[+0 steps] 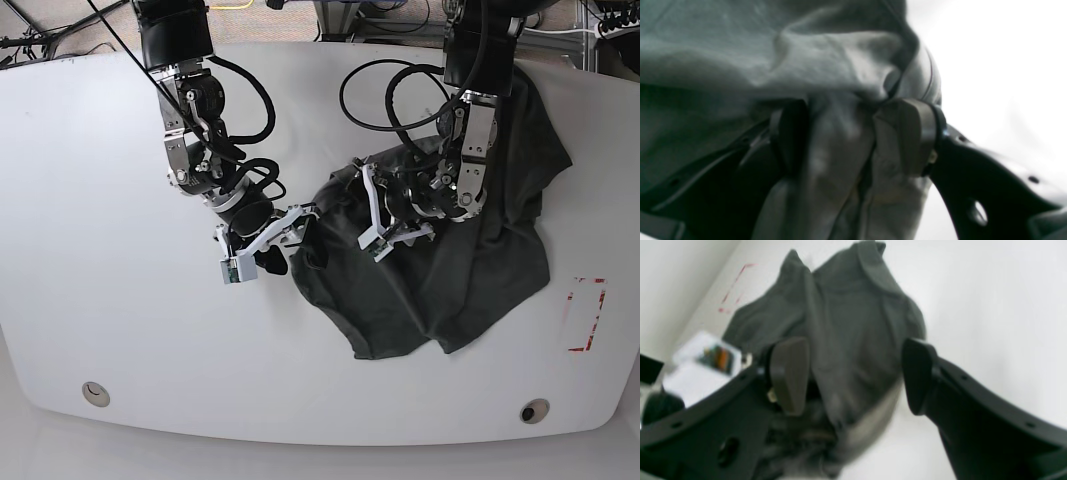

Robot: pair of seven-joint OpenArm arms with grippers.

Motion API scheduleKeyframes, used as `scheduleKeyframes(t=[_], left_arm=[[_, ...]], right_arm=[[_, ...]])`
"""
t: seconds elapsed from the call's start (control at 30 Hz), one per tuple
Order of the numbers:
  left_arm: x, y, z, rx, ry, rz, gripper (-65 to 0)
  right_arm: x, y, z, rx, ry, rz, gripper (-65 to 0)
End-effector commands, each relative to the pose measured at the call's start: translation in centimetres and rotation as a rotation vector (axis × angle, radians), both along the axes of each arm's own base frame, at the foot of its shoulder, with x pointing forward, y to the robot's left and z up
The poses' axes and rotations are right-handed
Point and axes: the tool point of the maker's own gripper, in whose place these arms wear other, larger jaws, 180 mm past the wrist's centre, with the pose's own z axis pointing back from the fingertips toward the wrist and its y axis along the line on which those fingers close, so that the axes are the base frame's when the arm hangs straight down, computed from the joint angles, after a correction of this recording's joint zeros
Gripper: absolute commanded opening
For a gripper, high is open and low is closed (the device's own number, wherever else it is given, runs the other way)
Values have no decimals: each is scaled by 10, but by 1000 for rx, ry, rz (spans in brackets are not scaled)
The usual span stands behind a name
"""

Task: Fold the T-shirt properly
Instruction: 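Grasp shirt edges with both grippers and spread the bunched fabric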

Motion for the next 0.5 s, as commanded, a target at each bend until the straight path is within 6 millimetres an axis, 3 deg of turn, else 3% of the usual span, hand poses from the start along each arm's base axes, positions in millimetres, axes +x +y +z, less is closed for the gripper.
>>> scheduleKeyframes(t=[0.0,0.17,0.27,0.47], left_arm=[[-21,4,-19,87,69,-48,-258],[-28,-10,-18,81,72,-90,-258],[-25,-7,-17,85,65,-84,-258],[-1,7,14,64,-37,-21,-258]], right_arm=[[8,-8,19,16,-64,-9,-235],[13,-32,17,-1,-65,-63,-231],[18,-52,18,-2,-66,-116,-230],[23,-84,-1,-20,-17,-195,-228]])
